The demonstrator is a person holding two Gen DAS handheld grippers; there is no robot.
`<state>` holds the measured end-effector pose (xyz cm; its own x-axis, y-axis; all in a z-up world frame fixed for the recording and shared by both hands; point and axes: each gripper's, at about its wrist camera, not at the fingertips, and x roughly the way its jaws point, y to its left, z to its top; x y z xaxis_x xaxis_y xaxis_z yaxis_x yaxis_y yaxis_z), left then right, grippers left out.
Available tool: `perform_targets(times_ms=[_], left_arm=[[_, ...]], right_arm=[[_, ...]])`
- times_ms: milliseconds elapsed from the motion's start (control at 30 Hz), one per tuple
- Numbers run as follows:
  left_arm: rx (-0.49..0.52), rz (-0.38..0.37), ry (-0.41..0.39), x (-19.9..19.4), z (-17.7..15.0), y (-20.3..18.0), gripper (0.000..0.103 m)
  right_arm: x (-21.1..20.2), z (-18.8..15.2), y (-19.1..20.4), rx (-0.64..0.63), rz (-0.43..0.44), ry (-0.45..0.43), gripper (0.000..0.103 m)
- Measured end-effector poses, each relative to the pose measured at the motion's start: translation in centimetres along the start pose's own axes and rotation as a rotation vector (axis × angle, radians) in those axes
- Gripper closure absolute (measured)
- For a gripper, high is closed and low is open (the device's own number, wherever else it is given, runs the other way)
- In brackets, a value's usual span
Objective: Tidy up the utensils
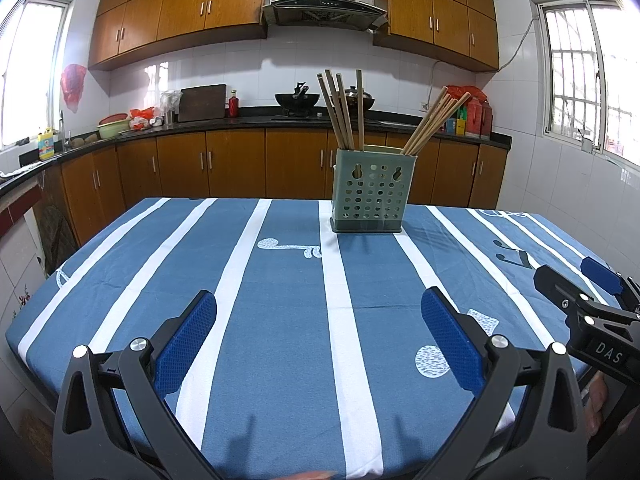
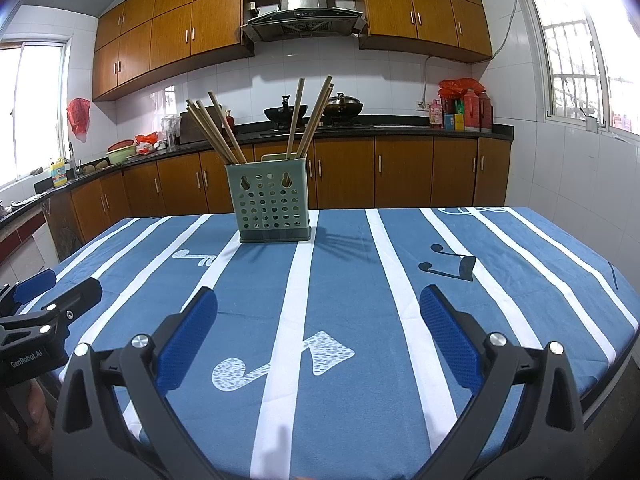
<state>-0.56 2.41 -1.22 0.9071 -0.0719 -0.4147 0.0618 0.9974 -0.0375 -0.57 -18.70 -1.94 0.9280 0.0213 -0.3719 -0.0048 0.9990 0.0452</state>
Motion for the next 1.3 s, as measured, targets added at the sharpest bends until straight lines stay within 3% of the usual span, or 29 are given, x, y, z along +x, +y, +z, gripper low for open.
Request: perform_targets(times_ms=[1300], left_arm=[[0.0, 0.001, 0.001, 0.13, -0.44, -0.03, 0.002]], right_arm=[[-0.1, 0.08, -0.03, 0.002, 0.0, 0.001, 0.004]])
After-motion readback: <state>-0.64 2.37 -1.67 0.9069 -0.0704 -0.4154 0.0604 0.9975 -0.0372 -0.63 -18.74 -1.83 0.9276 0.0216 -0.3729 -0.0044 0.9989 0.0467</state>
